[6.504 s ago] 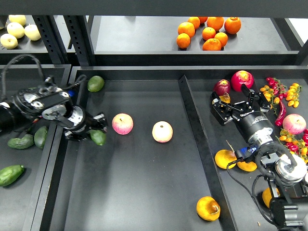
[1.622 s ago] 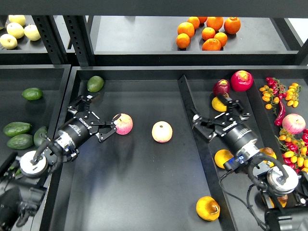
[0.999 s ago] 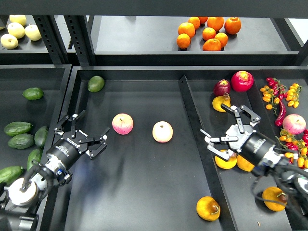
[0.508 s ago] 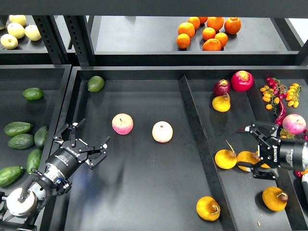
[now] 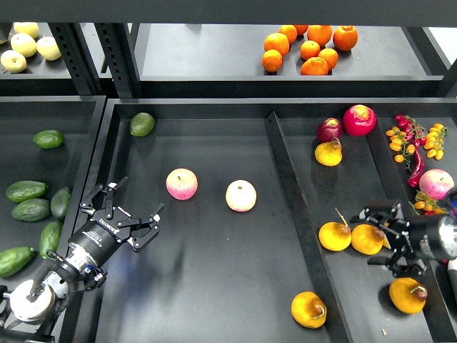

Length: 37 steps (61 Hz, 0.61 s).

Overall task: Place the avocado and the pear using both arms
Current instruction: 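Move the right gripper toward the yellow pear nearest the robot, then lower the right gripper onto the yellow pear and close it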

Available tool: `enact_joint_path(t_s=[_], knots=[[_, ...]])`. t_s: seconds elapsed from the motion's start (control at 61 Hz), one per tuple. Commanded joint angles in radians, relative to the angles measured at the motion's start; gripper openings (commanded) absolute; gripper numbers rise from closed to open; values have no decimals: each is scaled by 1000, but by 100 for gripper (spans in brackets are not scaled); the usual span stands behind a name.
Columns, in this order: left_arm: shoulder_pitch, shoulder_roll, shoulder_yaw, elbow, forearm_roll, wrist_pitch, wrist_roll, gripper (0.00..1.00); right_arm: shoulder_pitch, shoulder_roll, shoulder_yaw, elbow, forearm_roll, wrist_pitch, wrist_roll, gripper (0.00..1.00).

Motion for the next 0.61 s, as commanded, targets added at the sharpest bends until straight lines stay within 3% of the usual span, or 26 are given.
enact_joint_path(t_s=[0.0,0.59], knots=[[3,0,0,-2,0,0,0,98,17,52,-52,-11,-55,0,0,100],[3,0,0,1,-1,0,0,98,34,113,-216,-48,-86,0,0,99]])
